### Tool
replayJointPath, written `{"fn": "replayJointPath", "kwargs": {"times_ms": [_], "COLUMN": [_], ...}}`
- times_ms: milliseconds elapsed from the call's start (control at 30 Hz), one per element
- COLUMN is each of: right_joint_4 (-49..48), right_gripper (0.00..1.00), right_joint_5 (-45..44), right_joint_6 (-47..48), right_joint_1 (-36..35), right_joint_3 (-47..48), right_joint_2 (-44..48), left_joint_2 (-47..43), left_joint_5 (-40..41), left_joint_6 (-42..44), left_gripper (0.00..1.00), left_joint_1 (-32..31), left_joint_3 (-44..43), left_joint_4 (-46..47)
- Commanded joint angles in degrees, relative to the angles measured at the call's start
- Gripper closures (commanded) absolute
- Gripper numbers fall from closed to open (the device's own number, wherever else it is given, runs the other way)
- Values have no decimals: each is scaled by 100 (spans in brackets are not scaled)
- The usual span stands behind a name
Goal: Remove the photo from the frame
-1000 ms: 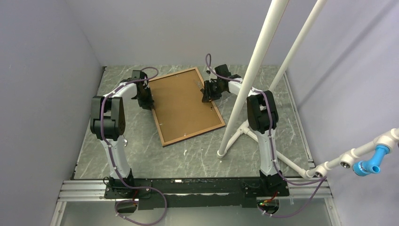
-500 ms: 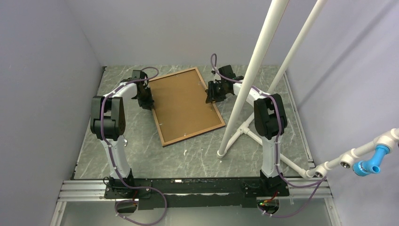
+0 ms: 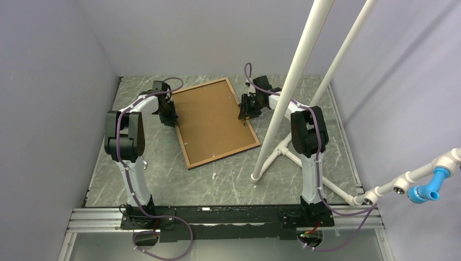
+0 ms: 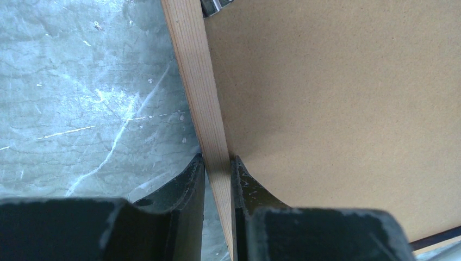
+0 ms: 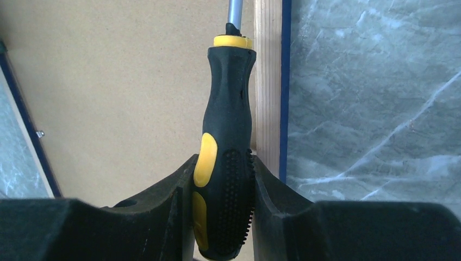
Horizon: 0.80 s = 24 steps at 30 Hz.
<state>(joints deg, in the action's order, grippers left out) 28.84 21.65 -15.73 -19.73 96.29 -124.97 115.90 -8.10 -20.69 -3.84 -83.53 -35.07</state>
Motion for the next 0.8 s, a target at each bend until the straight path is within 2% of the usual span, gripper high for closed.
{"fn": "replayJointPath", "kwargs": {"times_ms": [0, 467, 767], "right_joint_4": [-101, -80, 107], "right_gripper": [100, 100, 100], "right_joint_5": [166, 254, 833], "right_joint_6": [-26, 5, 520], "right_joint_1": [-5, -40, -169], "right_joint_3": [164, 90, 494], "right_joint_2": [-18, -200, -415], "left_joint_2": [89, 75, 78], "left_joint_5": [-100, -122, -111], "left_joint_6": [215, 227, 267], "left_gripper": [100, 100, 100], "left_joint_1": [-91, -91, -91], "left_joint_3": [-146, -136, -126], "left_joint_4": [-50, -36, -22]}}
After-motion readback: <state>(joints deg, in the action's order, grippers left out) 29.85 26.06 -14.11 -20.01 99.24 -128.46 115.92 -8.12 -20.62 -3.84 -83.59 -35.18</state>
